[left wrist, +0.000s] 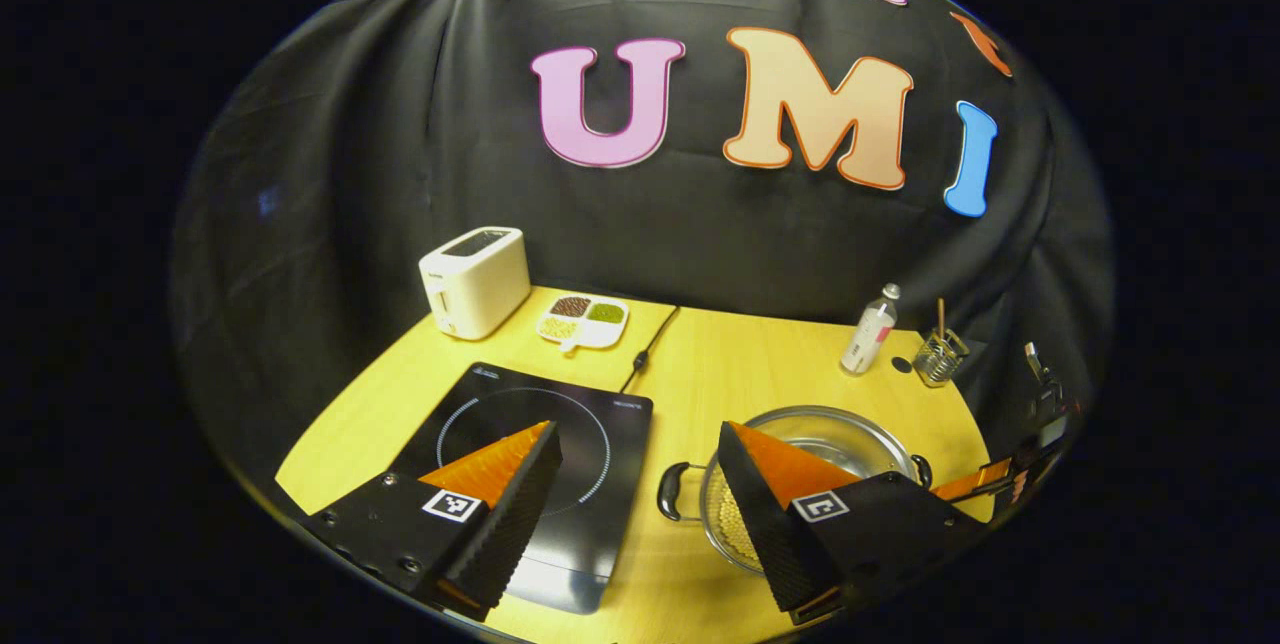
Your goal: First push the handle of the pot to place it horizontally, then grasp the pot with both hands and set it on the induction cooktop.
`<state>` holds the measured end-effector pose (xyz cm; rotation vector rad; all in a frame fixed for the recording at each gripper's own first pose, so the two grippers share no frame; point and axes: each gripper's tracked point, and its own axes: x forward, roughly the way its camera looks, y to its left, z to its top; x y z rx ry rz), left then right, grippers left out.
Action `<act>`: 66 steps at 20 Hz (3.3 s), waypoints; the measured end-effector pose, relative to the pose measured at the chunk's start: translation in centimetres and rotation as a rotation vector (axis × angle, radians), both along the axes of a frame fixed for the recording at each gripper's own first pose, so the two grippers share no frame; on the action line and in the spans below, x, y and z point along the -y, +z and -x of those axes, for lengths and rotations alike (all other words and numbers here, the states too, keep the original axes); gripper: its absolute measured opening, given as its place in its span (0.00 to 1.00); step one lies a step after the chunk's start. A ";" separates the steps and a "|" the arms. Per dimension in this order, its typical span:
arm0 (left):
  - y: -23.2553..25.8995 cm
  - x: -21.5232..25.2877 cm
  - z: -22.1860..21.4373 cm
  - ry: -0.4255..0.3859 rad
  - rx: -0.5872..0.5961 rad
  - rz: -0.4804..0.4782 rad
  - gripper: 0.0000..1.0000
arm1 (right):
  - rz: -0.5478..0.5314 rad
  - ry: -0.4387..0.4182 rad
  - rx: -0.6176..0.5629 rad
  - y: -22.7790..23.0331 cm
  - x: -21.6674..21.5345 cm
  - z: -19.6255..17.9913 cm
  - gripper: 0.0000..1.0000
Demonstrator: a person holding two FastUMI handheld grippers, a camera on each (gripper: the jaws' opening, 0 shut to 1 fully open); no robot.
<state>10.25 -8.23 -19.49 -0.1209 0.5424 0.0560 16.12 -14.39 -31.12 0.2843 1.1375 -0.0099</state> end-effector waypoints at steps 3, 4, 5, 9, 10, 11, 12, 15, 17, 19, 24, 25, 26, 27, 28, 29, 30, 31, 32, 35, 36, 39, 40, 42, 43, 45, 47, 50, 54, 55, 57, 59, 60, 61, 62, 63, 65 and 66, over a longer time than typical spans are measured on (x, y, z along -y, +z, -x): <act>-2.4 0.9 0.1 -0.035 -0.083 0.048 0.96 | -0.074 -0.035 0.025 1.2 0.3 -1.2 0.58; -3.3 1.2 0.0 -0.045 -0.115 0.056 0.95 | -0.100 -0.039 0.032 1.3 -0.1 -1.5 0.71; -4.1 1.4 -0.1 -0.063 -0.143 0.064 0.96 | -0.127 -0.042 0.040 1.5 -0.6 -2.1 0.77; -7.6 2.8 -0.2 -0.135 -0.290 0.107 0.94 | -0.176 -0.020 0.039 1.2 -1.9 -3.3 0.90; -8.4 3.0 -0.3 -0.148 -0.326 0.113 0.94 | -0.179 -0.007 0.030 0.8 -2.4 -3.4 0.90; -9.3 3.3 -0.4 -0.159 -0.360 0.121 0.93 | -0.178 0.006 0.019 0.3 -2.7 -3.5 0.98; -10.0 3.7 -0.5 -0.171 -0.386 0.133 0.93 | -0.176 0.022 0.010 -0.2 -3.2 -3.5 0.98; -12.0 4.7 -0.9 -0.192 -0.459 0.165 0.93 | -0.160 0.067 -0.020 -1.8 -3.8 -3.5 0.98; -13.2 4.6 -1.0 -0.190 -0.508 0.155 0.93 | -0.153 0.083 -0.036 -2.8 -4.2 -3.7 0.98; -14.3 4.6 -1.2 -0.183 -0.543 0.150 0.93 | -0.154 0.084 -0.037 -3.5 -4.3 -4.2 0.98; -16.4 5.3 -1.2 -0.180 -0.615 0.176 0.93 | -0.157 0.060 -0.031 -4.9 -4.2 -5.7 0.81; -16.7 5.4 -1.2 -0.182 -0.626 0.179 0.93 | -0.161 0.062 -0.031 -5.2 -4.4 -5.8 0.79; -17.0 5.5 -1.3 -0.184 -0.635 0.179 0.93 | -0.167 0.064 -0.030 -5.4 -4.7 -6.0 0.79; -17.2 5.6 -1.4 -0.189 -0.642 0.176 0.99 | -0.173 0.067 -0.028 -5.5 -5.1 -6.3 0.79; -17.5 5.6 -1.4 -0.196 -0.650 0.171 0.93 | -0.173 0.070 -0.025 -5.6 -5.3 -6.4 0.79; -17.7 5.5 -1.3 -0.202 -0.656 0.162 0.99 | -0.170 0.071 -0.022 -5.7 -5.3 -6.4 0.79; -18.0 5.3 -1.2 -0.202 -0.662 0.154 0.92 | -0.159 0.080 -0.025 -6.2 -5.2 -6.3 0.61; -18.4 5.2 -0.9 -0.197 -0.678 0.152 0.88 | -0.144 0.090 -0.029 -6.4 -5.1 -6.1 0.55; -18.5 5.1 -0.7 -0.192 -0.690 0.149 0.84 | -0.138 0.092 -0.021 -6.3 -5.1 -5.9 0.55; -19.1 4.3 -0.9 -0.180 -0.690 0.130 0.67 | -0.112 0.105 0.008 -6.2 -5.0 -6.1 0.51; -19.1 4.4 -0.9 -0.181 -0.692 0.135 0.63 | -0.111 0.109 0.007 -6.3 -4.9 -6.0 0.51; -19.1 4.3 -1.2 -0.183 -0.677 0.141 0.60 | -0.120 0.093 0.001 -5.8 -4.8 -5.9 0.52; -19.1 4.3 -1.2 -0.179 -0.672 0.147 0.62 | -0.118 0.096 0.005 -6.2 -5.0 -5.9 0.52; -19.1 4.5 -1.3 -0.177 -0.662 0.153 0.57 | -0.123 0.100 -0.003 -6.1 -4.9 -5.4 0.53; -19.0 4.7 -1.1 -0.185 -0.664 0.158 0.59 | -0.120 0.103 0.001 -6.0 -4.8 -5.3 0.53; -18.7 5.1 -1.1 -0.200 -0.641 0.160 0.55 | -0.114 0.104 0.014 -5.5 -4.5 -4.8 0.52; -17.5 5.5 -0.6 -0.217 -0.618 0.153 0.58 | -0.115 0.098 0.030 -4.7 -4.3 -4.2 0.52; -16.1 5.7 -0.6 -0.246 -0.585 0.135 0.58 | -0.117 0.092 0.063 -3.1 -4.0 -3.3 0.52; -14.6 5.5 0.8 -0.275 -0.586 0.136 0.54 | -0.111 0.092 0.091 -1.3 -4.1 -1.4 0.47; -14.2 5.3 1.1 -0.282 -0.589 0.139 0.55 | -0.109 0.090 0.097 -1.0 -4.2 -0.9 0.47; -13.4 4.8 1.8 -0.306 -0.594 0.134 0.55 | -0.104 0.085 0.100 0.0 -4.9 0.7 0.47; -12.6 4.0 2.2 -0.324 -0.587 0.126 0.57 | -0.106 0.065 0.089 0.4 -5.6 2.1 0.47; -12.2 3.4 2.3 -0.334 -0.580 0.120 0.57 | -0.108 0.055 0.087 0.6 -6.1 2.7 0.46; -11.7 2.8 2.4 -0.343 -0.574 0.115 0.55 | -0.110 0.046 0.086 0.9 -6.8 3.2 0.46; -11.3 2.1 2.5 -0.352 -0.571 0.114 0.55 | -0.110 0.041 0.090 1.2 -7.5 3.8 0.46; -11.0 1.2 2.5 -0.360 -0.564 0.117 0.54 | -0.109 0.035 0.093 1.4 -8.4 4.2 0.46; -10.4 -0.6 2.5 -0.374 -0.555 0.125 0.55 | -0.105 0.034 0.103 1.9 -10.2 5.1 0.52; -10.2 -1.7 2.4 -0.377 -0.548 0.129 0.54 | -0.105 0.036 0.106 2.1 -11.4 5.6 0.52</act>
